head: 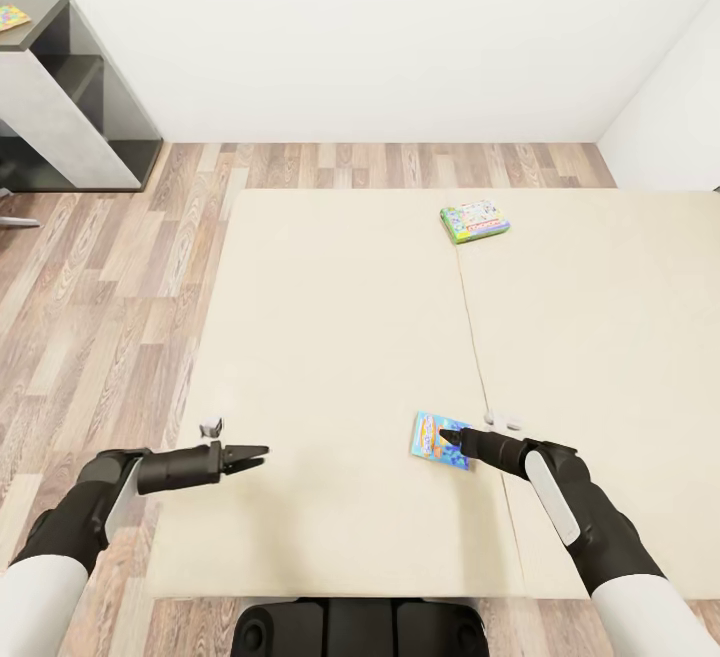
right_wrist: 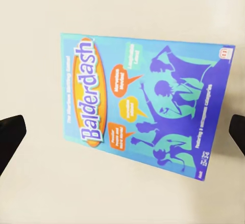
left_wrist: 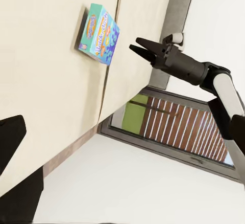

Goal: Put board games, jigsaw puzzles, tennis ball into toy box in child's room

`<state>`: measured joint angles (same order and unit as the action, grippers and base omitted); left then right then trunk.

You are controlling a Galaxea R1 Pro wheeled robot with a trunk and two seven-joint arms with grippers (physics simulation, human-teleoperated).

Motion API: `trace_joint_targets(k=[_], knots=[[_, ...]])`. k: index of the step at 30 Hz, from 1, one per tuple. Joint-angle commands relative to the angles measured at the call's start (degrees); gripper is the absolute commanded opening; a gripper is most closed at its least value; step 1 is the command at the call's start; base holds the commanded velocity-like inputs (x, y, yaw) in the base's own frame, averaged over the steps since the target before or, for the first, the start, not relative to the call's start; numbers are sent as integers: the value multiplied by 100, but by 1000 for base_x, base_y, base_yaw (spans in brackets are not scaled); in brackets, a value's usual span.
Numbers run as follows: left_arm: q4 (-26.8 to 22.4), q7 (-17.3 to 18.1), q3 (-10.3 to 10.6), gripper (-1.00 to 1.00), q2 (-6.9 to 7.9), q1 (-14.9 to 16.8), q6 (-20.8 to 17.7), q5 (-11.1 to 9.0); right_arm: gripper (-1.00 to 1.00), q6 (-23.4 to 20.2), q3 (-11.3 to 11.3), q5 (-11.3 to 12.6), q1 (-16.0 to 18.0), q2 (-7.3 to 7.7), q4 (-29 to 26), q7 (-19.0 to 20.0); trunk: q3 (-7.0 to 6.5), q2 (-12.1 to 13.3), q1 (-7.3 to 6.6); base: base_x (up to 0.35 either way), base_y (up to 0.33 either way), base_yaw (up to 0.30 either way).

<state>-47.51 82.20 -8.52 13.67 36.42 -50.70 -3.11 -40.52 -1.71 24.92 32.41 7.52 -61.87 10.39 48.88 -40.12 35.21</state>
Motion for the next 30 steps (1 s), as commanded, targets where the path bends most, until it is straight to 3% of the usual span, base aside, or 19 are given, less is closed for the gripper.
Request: trace_joint_targets(k=[1,2,5,26,30], knots=[[-2,23,0,100,47,2,-59,-8,100,-22,-5,-14,2,4,-7,16,6,-5,1,0,0,0],[-4,48,0,100,161,6,-49,-13,100,-28,-5,-17,2,0,-13,16,9,-5,1,0,0,0],[-14,54,-7,100,311,17,-53,-14,100,-27,-5,-20,-2,-10,-9,-13,20,-5,1,0,0,0],[-52,19,-42,100,384,33,-64,3,100,25,-29,-25,-15,-91,14,-310,183,-5,1,0,0,0],[-48,14,-67,100,531,39,-63,4,100,27,-41,-30,-14,-97,20,-332,220,-5,1,0,0,0]])
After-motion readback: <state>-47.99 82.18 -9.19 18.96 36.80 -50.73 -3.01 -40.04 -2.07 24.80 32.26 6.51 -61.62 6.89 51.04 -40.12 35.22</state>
